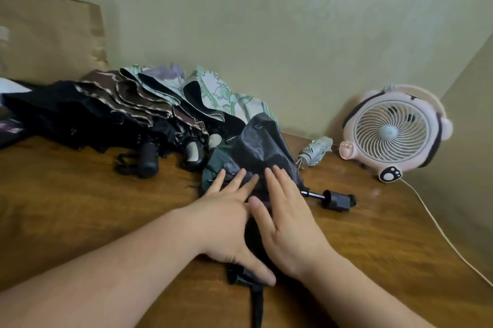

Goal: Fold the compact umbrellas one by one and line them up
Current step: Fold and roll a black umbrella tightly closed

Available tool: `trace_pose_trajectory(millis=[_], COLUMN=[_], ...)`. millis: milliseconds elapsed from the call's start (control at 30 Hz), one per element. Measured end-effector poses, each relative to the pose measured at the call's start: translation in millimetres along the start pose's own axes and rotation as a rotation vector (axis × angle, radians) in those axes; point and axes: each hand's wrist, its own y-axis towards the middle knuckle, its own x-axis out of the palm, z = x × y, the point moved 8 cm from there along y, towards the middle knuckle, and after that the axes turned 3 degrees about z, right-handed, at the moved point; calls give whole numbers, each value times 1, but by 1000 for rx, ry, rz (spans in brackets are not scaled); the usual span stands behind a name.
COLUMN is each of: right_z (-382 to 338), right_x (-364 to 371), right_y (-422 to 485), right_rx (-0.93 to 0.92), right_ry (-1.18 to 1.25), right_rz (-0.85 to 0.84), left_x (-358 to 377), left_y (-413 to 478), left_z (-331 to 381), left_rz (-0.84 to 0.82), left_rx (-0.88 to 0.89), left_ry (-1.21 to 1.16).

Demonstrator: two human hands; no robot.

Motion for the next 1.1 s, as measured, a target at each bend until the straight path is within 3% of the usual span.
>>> trace_pose_trajectory(millis=[200,233,300,367,433,533,600,700,900,1100], right_z=[55,57,58,62,74,89,95,105,109,117], right_x=[6,-1,-24,-53,-65,-52,-48,-46,-34,-32], right_y=[-27,-28,-20,-4,25,61,65,56,55,55], right_rx=[44,24,-54,-45,102,290,338,346,275,316], right_ry=[-250,-284,-300,-159,37,197,300,418,620,959], right_rz=[-194,-183,-2,267,365,255,277,293,160,149], left_x=[-3,-3,-3,-5,-6,-6,-6,-4,-19,-38], left_y=[-1,-2,-3,-3,-3,-3,-2,7,2,-10], left_z=[-2,-2,-2,-2,-2,2,5,2,3,11], left_rz=[-25,-34,-45,-31,-19,8,26,39,73,352], left_rx=[13,15,20,26,35,72,95,103,71,190], left_ry=[-1,-7,-34,-58,-66,-57,-56,-47,-60,-55])
